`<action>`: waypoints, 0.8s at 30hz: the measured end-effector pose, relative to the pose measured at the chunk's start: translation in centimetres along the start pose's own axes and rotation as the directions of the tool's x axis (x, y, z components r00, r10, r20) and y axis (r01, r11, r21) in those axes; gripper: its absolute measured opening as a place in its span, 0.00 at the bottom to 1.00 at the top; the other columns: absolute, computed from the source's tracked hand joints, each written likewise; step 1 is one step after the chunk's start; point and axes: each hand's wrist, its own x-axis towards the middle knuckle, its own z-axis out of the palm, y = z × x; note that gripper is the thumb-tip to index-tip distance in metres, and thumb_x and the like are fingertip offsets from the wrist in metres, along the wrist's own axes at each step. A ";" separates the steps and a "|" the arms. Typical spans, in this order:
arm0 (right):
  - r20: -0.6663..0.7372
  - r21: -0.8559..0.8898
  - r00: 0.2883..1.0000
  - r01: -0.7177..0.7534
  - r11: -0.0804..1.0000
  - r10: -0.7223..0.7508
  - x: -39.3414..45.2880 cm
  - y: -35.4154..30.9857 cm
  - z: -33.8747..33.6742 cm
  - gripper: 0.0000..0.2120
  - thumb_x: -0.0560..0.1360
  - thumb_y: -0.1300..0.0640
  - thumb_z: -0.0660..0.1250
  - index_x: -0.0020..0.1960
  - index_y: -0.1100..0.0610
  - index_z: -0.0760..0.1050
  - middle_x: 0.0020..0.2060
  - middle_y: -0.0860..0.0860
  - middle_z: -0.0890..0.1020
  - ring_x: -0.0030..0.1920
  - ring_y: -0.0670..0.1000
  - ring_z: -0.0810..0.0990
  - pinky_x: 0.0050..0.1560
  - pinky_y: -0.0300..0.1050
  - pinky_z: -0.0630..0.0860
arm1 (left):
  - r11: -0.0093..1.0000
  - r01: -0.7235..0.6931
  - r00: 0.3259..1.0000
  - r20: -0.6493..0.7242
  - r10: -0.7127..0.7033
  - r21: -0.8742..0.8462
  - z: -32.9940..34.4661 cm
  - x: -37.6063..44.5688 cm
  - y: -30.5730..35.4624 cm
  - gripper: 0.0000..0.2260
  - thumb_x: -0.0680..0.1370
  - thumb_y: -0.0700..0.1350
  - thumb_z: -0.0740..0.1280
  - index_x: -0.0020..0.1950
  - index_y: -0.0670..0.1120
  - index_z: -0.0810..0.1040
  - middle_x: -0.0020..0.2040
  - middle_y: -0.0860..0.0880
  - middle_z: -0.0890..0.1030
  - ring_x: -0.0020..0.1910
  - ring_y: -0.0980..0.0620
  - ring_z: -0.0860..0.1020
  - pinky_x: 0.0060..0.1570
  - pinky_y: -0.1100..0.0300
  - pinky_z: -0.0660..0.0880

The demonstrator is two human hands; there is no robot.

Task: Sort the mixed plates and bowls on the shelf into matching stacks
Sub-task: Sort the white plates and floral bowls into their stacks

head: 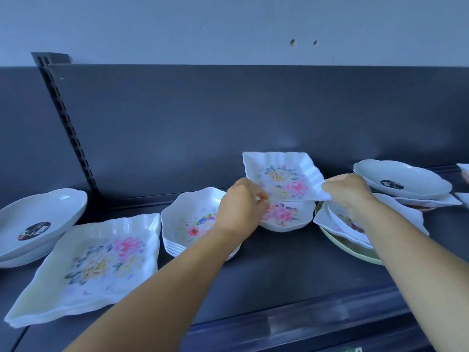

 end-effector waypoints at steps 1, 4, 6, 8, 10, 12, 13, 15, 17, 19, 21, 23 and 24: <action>-0.019 0.051 1.000 0.008 0.999 -0.007 -0.4 -0.1 0.0 0.07 0.70 0.66 0.57 0.35 0.65 0.71 0.33 0.52 0.61 0.37 0.52 0.57 0.32 0.40 0.53 | 0.996 0.026 0.999 -0.022 -0.028 -0.086 -0.3 -0.2 0.1 0.07 0.77 0.42 0.68 0.52 0.45 0.83 0.54 0.54 0.72 0.41 0.59 0.73 0.40 0.78 0.69; -0.047 0.183 0.998 0.059 0.981 -0.051 -1.5 -0.4 -0.1 0.15 0.72 0.65 0.62 0.55 0.69 0.77 0.39 0.52 0.69 0.38 0.52 0.64 0.37 0.40 0.62 | 0.954 0.085 0.992 -0.065 -0.108 -0.288 -1.3 -0.9 0.4 0.12 0.75 0.42 0.71 0.59 0.45 0.78 0.58 0.56 0.68 0.35 0.64 0.73 0.36 0.82 0.68; -0.013 0.225 0.997 0.074 0.971 -0.073 -3.2 -1.4 -0.2 0.11 0.74 0.64 0.62 0.53 0.65 0.79 0.33 0.51 0.71 0.30 0.52 0.64 0.27 0.33 0.64 | 0.929 0.138 0.980 -0.085 -0.177 -0.343 -2.4 -1.3 0.6 0.19 0.77 0.45 0.69 0.67 0.48 0.73 0.60 0.55 0.68 0.35 0.64 0.73 0.40 0.78 0.69; 0.006 0.263 0.994 0.100 0.960 -0.105 -4.9 -2.6 0.1 0.09 0.75 0.62 0.63 0.53 0.58 0.79 0.31 0.50 0.72 0.28 0.50 0.66 0.21 0.33 0.63 | 0.894 0.205 0.964 -0.077 -0.255 -0.398 -3.8 -1.9 0.7 0.20 0.79 0.47 0.66 0.71 0.51 0.69 0.54 0.53 0.76 0.36 0.61 0.75 0.48 0.65 0.74; 0.003 0.290 0.990 0.136 0.947 -0.143 -6.6 -3.7 0.6 0.09 0.74 0.61 0.64 0.53 0.56 0.80 0.34 0.51 0.75 0.31 0.51 0.69 0.26 0.36 0.64 | 0.854 0.207 0.954 -0.096 -0.284 -0.478 -5.2 -2.7 0.5 0.14 0.80 0.45 0.62 0.66 0.54 0.71 0.42 0.58 0.78 0.38 0.57 0.79 0.46 0.57 0.77; 0.019 0.308 0.985 0.159 0.938 -0.173 -8.1 -4.7 1.4 0.10 0.74 0.61 0.64 0.52 0.56 0.81 0.36 0.52 0.75 0.33 0.52 0.69 0.31 0.39 0.64 | 0.844 0.207 0.937 -0.148 -0.317 -0.494 -6.9 -3.7 -0.1 0.08 0.81 0.44 0.59 0.57 0.56 0.69 0.41 0.57 0.77 0.36 0.55 0.81 0.33 0.63 0.75; 0.035 0.314 0.980 0.173 0.933 -0.194 -8.9 -5.2 2.0 0.10 0.73 0.61 0.65 0.52 0.55 0.81 0.36 0.52 0.75 0.33 0.51 0.68 0.32 0.39 0.64 | 0.857 0.214 0.927 -0.180 -0.329 -0.468 -7.9 -4.2 -0.7 0.07 0.81 0.43 0.57 0.54 0.55 0.70 0.41 0.55 0.78 0.34 0.57 0.80 0.28 0.66 0.73; 0.060 0.312 0.966 0.220 0.924 -0.250 -10.6 -6.3 3.3 0.10 0.73 0.61 0.65 0.53 0.57 0.81 0.37 0.53 0.79 0.32 0.50 0.69 0.34 0.40 0.67 | 0.889 0.224 0.912 -0.236 -0.336 -0.400 -9.8 -5.4 -2.3 0.10 0.81 0.42 0.55 0.53 0.48 0.77 0.39 0.49 0.79 0.31 0.57 0.80 0.25 0.68 0.69; 0.082 0.308 0.954 0.252 0.917 -0.290 -12.2 -7.3 4.9 0.11 0.73 0.61 0.65 0.52 0.65 0.81 0.45 0.63 0.83 0.37 0.50 0.70 0.39 0.42 0.68 | 0.894 0.248 0.893 -0.270 -0.360 -0.372 -11.7 -6.5 -4.0 0.12 0.80 0.40 0.54 0.52 0.43 0.78 0.37 0.43 0.78 0.31 0.53 0.79 0.24 0.67 0.66; 0.123 0.305 0.937 0.278 0.911 -0.327 -13.9 -8.1 6.7 0.16 0.71 0.61 0.65 0.54 0.71 0.75 0.42 0.70 0.78 0.38 0.51 0.66 0.40 0.45 0.63 | 0.893 0.271 0.874 -0.296 -0.384 -0.358 -13.5 -7.8 -5.8 0.13 0.78 0.39 0.54 0.51 0.40 0.78 0.33 0.43 0.73 0.30 0.51 0.77 0.20 0.69 0.63; 0.171 0.271 0.916 0.311 0.911 -0.363 -15.6 -8.9 8.5 0.18 0.71 0.60 0.65 0.55 0.72 0.73 0.36 0.67 0.75 0.37 0.51 0.65 0.39 0.46 0.61 | 0.889 0.315 0.857 -0.302 -0.417 -0.332 -15.1 -9.3 -7.7 0.13 0.77 0.38 0.53 0.51 0.39 0.77 0.31 0.45 0.68 0.31 0.50 0.74 0.19 0.68 0.59; 0.203 0.223 0.894 0.355 0.908 -0.400 -17.4 -9.7 10.0 0.15 0.71 0.61 0.65 0.50 0.73 0.75 0.35 0.70 0.71 0.34 0.50 0.64 0.37 0.44 0.60 | 0.882 0.350 0.847 -0.296 -0.441 -0.315 -16.7 -10.9 -9.2 0.13 0.77 0.37 0.52 0.49 0.37 0.76 0.32 0.45 0.65 0.32 0.50 0.71 0.21 0.69 0.57; 0.224 0.195 0.880 0.381 0.904 -0.419 -18.4 -10.0 10.6 0.12 0.71 0.61 0.64 0.46 0.72 0.76 0.32 0.66 0.66 0.32 0.49 0.61 0.35 0.43 0.58 | 0.880 0.365 0.842 -0.295 -0.451 -0.304 -17.5 -11.6 -9.9 0.13 0.76 0.37 0.52 0.47 0.37 0.75 0.33 0.44 0.65 0.33 0.50 0.69 0.22 0.67 0.57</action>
